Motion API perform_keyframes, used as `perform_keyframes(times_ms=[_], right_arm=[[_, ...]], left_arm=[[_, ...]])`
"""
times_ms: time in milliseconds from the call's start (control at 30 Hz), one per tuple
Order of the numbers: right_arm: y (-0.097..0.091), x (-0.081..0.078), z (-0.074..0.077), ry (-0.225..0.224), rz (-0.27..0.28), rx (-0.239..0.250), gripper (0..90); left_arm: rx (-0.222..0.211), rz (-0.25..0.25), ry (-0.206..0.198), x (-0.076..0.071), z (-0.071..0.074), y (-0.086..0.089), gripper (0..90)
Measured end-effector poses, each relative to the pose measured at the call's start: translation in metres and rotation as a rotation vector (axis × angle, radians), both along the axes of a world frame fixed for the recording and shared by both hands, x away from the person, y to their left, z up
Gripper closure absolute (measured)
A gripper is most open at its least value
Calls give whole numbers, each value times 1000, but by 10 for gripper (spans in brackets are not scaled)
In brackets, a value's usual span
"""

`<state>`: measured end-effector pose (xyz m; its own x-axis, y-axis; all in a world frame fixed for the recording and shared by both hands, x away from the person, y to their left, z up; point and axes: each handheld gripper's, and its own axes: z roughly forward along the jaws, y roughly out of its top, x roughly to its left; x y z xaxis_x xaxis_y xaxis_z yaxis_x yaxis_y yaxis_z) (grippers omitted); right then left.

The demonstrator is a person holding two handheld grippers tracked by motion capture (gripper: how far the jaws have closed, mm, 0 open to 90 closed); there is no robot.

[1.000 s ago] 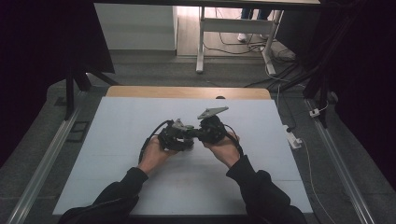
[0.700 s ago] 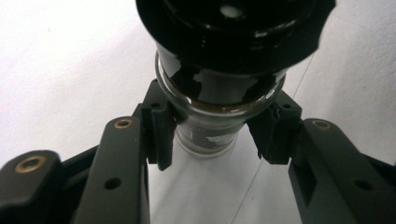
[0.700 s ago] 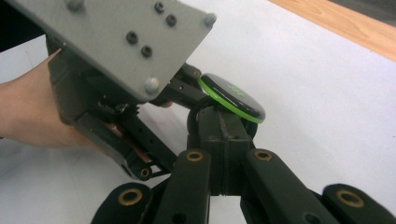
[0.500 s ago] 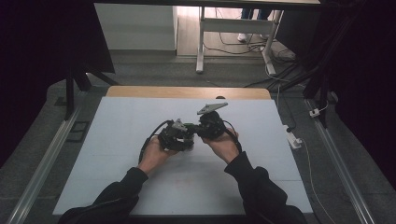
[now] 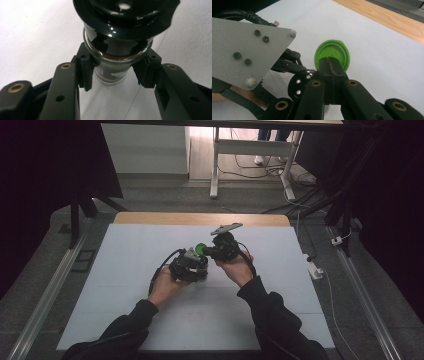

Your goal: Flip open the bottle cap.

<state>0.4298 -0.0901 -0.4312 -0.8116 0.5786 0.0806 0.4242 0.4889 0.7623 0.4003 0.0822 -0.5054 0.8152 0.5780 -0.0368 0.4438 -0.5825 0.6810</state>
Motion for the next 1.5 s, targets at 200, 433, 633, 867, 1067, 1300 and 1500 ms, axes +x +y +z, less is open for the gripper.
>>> perform_keyframes(times_ms=[200,433,633,867,1067,1300,1500], right_arm=[[0,-6,5,-7,14,21,845],[-4,-14,9,-13,25,25,730],[-11,-18,11,-7,17,35,604],[-20,-23,9,15,0,58,464],[-28,-28,8,28,-8,66,373],[-38,-36,7,31,-13,78,283],[-46,-42,7,39,-14,66,203]], left_arm=[[4,-8,7,1,1,1,527],[5,3,10,-2,5,8,466],[-39,15,46,-5,13,19,376],[-51,8,87,-10,17,26,243],[-84,16,107,-14,22,33,189],[-98,28,122,-24,28,43,117],[-115,42,127,-36,33,53,64]])
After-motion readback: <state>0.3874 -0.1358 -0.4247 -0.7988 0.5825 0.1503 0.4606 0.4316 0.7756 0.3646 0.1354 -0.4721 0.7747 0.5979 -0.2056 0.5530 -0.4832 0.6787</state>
